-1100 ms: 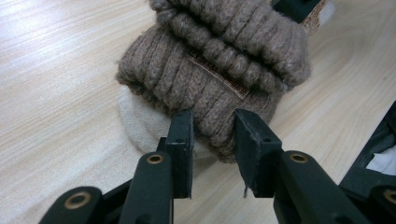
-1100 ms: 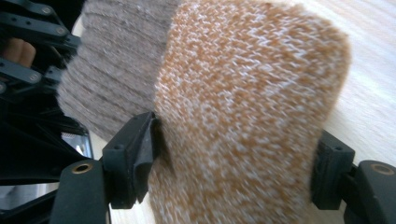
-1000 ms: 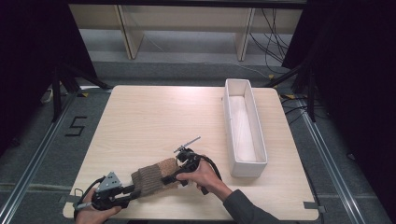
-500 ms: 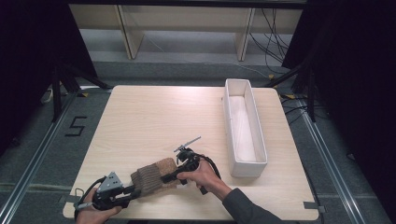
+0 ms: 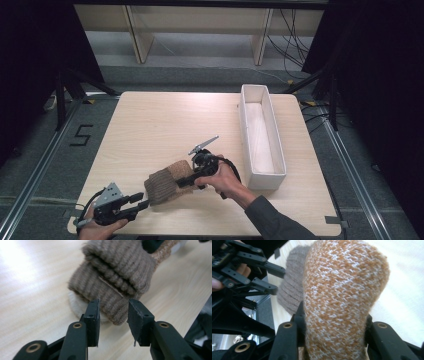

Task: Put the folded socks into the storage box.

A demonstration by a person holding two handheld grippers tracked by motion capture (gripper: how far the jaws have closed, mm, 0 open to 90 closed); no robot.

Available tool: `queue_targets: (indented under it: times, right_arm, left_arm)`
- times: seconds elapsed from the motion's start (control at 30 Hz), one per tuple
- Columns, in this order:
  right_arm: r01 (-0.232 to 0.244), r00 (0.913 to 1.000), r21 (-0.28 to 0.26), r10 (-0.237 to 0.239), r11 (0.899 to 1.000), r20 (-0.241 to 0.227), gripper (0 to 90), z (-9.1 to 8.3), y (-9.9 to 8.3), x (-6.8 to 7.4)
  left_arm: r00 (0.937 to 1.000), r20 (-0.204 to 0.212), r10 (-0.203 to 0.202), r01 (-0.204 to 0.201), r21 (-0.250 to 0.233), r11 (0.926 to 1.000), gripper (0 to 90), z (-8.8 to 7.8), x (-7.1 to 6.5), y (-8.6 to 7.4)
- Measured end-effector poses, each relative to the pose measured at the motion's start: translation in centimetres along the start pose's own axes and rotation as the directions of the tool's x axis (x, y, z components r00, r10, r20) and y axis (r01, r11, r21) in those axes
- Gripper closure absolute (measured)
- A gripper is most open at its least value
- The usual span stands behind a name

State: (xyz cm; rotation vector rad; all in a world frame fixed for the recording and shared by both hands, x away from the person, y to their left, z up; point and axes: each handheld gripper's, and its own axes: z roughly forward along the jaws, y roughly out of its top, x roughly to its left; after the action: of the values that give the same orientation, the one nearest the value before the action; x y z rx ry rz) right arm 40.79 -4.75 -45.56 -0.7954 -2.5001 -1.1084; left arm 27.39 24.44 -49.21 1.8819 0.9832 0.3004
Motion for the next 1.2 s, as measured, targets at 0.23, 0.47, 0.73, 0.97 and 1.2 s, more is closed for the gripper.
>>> queue_targets:
  times: [0.23,0.47,0.73,0.97,1.2]
  right_arm:
    - [0.072,0.9908,-0.003,-0.072,0.997,0.115,59.3,-4.6,3.4,1.4]
    - [0.112,0.9748,-0.026,-0.104,0.993,0.197,59.2,-9.2,5.9,1.6]
    - [0.097,0.9516,-0.052,-0.078,0.994,0.297,59.1,-14.2,6.7,0.3]
    - [0.060,0.9167,-0.095,-0.017,0.994,0.399,59.1,-19.1,6.5,-1.4]
    - [0.025,0.8737,-0.133,0.043,0.991,0.485,59.1,-23.6,5.4,-3.5]
  left_arm:
    - [0.9995,0.032,0.004,-0.005,0.031,0.9995,57.8,0.7,-0.5,-0.3]
    - [0.9991,0.043,-0.007,0.003,0.083,0.9965,48.6,1.3,-0.4,-0.6]
    - [0.9994,0.032,-0.010,0.006,0.129,0.9916,35.9,1.7,-0.5,-0.7]
    - [0.9994,0.035,0.003,-0.009,0.149,0.9888,34.3,1.8,-0.5,-0.7]
    - [0.9993,0.037,0.005,-0.011,0.165,0.9862,34.0,2.1,-0.4,-0.8]
